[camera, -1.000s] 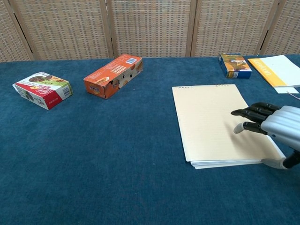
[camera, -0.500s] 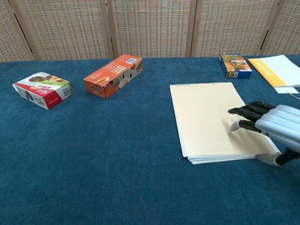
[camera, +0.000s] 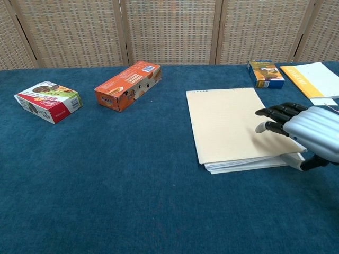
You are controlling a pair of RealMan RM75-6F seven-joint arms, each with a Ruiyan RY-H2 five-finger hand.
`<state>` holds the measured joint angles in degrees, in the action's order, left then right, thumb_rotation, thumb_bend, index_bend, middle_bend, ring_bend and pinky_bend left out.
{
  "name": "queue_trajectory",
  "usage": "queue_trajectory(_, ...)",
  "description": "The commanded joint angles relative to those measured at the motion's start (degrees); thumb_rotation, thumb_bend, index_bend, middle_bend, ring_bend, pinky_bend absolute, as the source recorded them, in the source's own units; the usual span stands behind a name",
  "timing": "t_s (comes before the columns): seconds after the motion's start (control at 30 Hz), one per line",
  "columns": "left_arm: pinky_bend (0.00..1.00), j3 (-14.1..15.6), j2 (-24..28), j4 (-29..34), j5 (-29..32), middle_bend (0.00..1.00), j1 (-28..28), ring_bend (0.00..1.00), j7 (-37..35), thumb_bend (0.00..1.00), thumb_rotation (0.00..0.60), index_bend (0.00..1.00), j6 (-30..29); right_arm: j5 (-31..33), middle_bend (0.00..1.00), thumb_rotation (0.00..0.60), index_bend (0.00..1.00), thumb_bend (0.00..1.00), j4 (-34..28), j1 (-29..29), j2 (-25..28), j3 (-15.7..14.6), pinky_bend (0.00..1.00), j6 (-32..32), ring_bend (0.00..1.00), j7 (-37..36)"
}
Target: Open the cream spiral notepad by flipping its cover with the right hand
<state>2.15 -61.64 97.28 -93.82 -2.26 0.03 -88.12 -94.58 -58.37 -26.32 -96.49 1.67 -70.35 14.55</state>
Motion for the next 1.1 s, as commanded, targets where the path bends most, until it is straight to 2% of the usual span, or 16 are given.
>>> queue_trajectory(0.03, 0.0, 0.0, 0.0, 0.1, 0.1, 0.0, 0.0, 0.0, 0.1, 0.0, 0.6, 0.0, 0.1, -0.1, 0.06, 0.6, 0.21, 0.52, 1.5, -0.4, -1.3, 0.5, 0.09, -0.9, 0.07, -0.4)
queue_trajectory(0.47, 0.0, -0.1, 0.0, 0.3, 0.5, 0.0, -0.2, 0.0, 0.4, 0.0, 0.6, 0.0, 0.5, 0.8, 0.06, 0.6, 0.21, 0.52, 2.3, -3.4, -3.3, 2.1, 0.11, 0.5, 0.09, 2.1)
queue_trajectory(0.63, 0.0, -0.2, 0.1, 0.3, 0.7, 0.0, -0.2, 0.0, 0.2, 0.0, 0.6, 0.0, 0.6, 1.9, 0.09, 0.6, 0.23, 0.52, 2.9, -4.4, -3.9, 2.8, 0.11, 1.8, 0.12, 3.5)
queue_trajectory(0.73, 0.0, -0.3, 0.1, 0.3, 0.8, 0.0, -0.3, 0.0, 0.1, 0.0, 0.6, 0.0, 0.6, 2.3, 0.18, 0.6, 0.31, 0.5, 3.6, -4.7, -4.3, 3.2, 0.13, 1.7, 0.19, 3.7)
queue_trajectory(0.9, 0.0, -0.3, 0.2, 0.3, 0.9, 0.0, -0.4, 0.0, 0.1, 0.0, 0.6, 0.0, 0.8, 2.1, 0.42, 0.6, 0.5, 0.47, 5.0, -5.2, -4.7, 3.1, 0.16, 0.8, 0.36, 2.1)
queue_trajectory(1.1, 0.0, -0.2, 0.1, 0.3, 0.7, 0.0, -0.3, 0.0, 0.2, 0.0, 0.6, 0.0, 0.7, 1.0, 0.58, 0.6, 0.63, 0.47, 8.0, -5.6, -5.3, 2.5, 0.21, -1.1, 0.49, -0.6)
